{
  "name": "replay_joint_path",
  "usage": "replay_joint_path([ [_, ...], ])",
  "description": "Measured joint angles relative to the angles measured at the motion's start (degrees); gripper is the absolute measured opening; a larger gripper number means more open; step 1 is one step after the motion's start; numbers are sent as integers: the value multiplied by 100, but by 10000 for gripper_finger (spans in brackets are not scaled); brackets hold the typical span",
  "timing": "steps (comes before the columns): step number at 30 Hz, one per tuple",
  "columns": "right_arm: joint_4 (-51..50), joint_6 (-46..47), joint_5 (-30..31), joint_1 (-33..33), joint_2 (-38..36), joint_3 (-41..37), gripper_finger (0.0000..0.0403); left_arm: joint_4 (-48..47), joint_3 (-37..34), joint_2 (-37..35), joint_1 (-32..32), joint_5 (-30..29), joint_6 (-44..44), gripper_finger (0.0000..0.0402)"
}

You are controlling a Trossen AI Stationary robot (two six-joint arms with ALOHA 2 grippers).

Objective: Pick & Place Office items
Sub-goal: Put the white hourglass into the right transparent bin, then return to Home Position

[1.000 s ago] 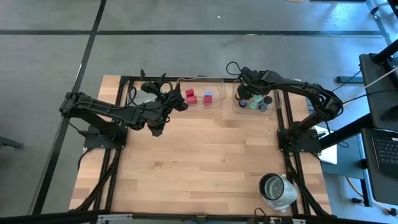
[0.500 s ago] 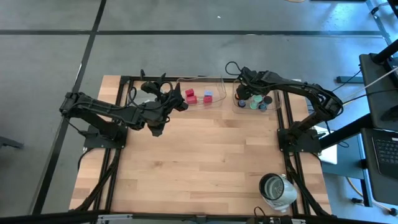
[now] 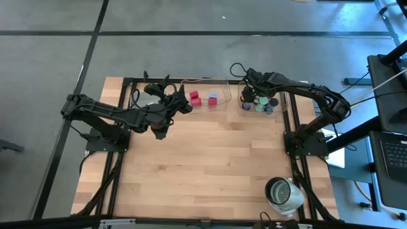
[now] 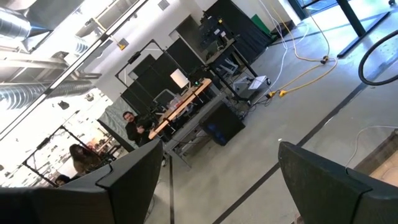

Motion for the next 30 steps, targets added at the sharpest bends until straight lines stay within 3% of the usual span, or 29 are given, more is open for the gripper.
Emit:
replay_joint_path([
  [7,-711,-567,-447,2,-176,521,324,59,0,-2,0,0,159,317],
  [18,-999,-1437,-249,443,-1151,1371,320,-159,0,-181,64,4,141,317],
  [24,-940,-1451,-125,731,-1990,1363,319,-1007,0,-767,168,2,-713,317],
  [30,-494,-1467,-149,1065,-2820,700,319,-2758,0,-1655,168,206,-2428,317],
])
